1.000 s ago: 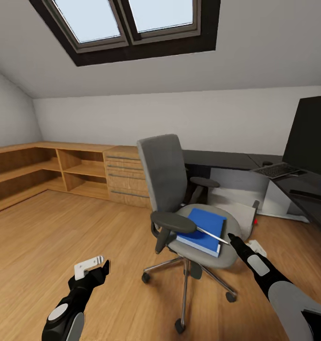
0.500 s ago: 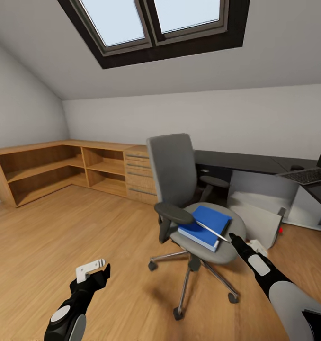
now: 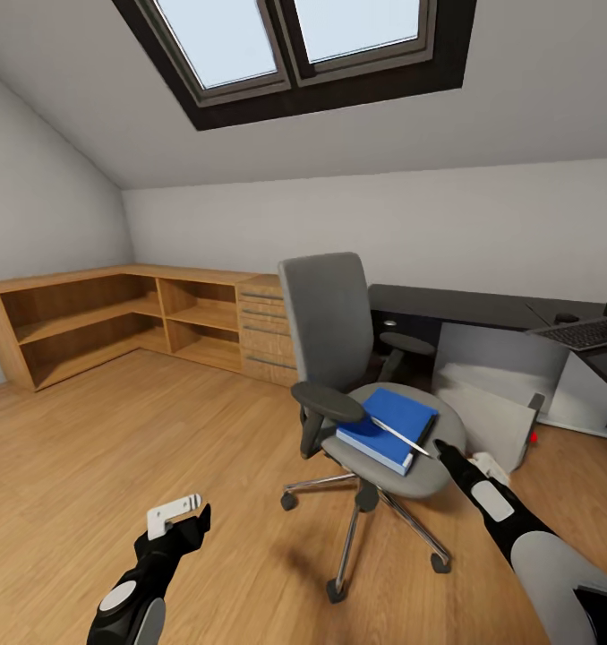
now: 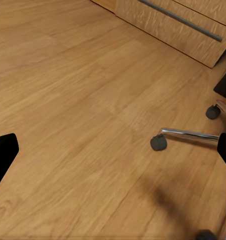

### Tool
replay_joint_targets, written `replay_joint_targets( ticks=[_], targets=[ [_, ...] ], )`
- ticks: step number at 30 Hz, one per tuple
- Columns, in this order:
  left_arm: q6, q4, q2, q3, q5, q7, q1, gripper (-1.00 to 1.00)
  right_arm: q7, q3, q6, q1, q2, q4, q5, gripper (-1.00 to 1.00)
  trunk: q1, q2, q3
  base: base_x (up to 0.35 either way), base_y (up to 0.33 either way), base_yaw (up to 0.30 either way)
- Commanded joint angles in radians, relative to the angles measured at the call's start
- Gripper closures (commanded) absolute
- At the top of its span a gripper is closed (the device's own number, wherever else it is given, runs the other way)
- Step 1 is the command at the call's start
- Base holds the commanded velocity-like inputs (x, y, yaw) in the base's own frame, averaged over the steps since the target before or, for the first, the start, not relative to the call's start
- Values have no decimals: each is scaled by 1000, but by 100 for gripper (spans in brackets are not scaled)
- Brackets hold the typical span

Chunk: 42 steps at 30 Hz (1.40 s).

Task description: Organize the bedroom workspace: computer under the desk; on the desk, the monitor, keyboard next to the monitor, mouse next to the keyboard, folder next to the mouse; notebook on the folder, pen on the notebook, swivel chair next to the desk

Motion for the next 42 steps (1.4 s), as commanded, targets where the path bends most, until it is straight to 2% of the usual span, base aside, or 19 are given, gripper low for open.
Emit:
replay_joint_targets(
  ticks=[1, 5, 12, 16, 31, 42],
  targets=[
    [4, -1, 0, 1, 10, 5, -1, -100, 5, -5, 3, -1, -3, 0, -7, -100, 0, 0, -1, 0, 0, 0],
    [4, -1, 0, 1, 10, 5, -1, -100, 5, -5, -3, -1, -21, 0, -7, -100, 0, 0, -1, 0, 0, 0],
    [3, -1, 0, 1, 10, 5, -1, -100, 5, -22, -6, -1, -28, 0, -7, -100, 0, 0, -1, 0, 0, 0],
    [2, -1, 0, 1, 10, 5, -1, -100, 5, -40, -7, -1, -29, 1, -7, -100, 0, 0, -1, 0, 0, 0],
    [2, -1, 0, 1, 10, 5, -1, -100, 7, -43, -8, -1, -26, -1, -8, -100, 0, 0, -1, -3, -3, 0],
    [3, -1, 0, 1, 12, 4, -1, -100, 7, -43, -8, -1, -26, 0, -8, -100, 0, 0, -1, -147, -67, 0]
  ],
)
